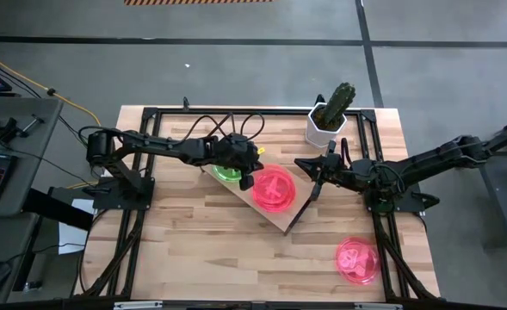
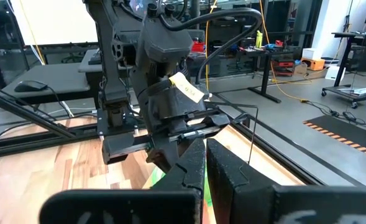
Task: Place and stack plates onto a shelf
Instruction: Stack the pink plate on top of the other pink plate on the shelf
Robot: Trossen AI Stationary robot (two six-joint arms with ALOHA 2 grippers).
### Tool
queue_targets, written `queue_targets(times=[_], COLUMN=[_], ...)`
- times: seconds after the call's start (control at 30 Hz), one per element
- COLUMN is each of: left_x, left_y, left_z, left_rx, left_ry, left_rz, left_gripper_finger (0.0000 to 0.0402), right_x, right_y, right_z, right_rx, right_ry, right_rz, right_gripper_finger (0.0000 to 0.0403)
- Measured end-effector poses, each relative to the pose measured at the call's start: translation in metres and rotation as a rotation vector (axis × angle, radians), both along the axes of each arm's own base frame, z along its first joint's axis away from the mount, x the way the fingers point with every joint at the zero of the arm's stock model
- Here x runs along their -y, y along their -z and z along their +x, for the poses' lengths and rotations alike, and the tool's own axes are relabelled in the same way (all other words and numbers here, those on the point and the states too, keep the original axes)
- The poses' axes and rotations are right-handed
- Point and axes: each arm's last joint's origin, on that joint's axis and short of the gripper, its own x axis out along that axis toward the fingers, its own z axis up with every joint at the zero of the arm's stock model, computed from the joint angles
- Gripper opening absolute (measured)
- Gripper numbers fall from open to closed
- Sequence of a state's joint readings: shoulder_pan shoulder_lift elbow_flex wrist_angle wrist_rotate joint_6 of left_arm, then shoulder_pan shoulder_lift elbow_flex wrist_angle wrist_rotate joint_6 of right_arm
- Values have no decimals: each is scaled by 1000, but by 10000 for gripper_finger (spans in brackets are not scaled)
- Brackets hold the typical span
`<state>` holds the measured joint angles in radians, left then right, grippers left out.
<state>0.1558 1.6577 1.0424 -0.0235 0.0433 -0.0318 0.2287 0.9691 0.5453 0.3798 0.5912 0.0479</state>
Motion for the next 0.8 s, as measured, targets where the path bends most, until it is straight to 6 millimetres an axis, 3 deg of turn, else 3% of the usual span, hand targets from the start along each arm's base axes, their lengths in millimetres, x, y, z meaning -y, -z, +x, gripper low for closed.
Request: queue_targets(times=[0.6,0.8], left_x=[7,3], left_y=[-4,-35], left_z=[2,-18], left_rx=[27,53], left_ry=[55,55], left_rz=[53,89], left_gripper_finger=[132,151], right_x=[0,0], right_y=[0,0], right_z=[0,0], right_rx=[0,-3], right_ry=[0,0], right_rz=[0,-2], right_gripper_finger=[0,0])
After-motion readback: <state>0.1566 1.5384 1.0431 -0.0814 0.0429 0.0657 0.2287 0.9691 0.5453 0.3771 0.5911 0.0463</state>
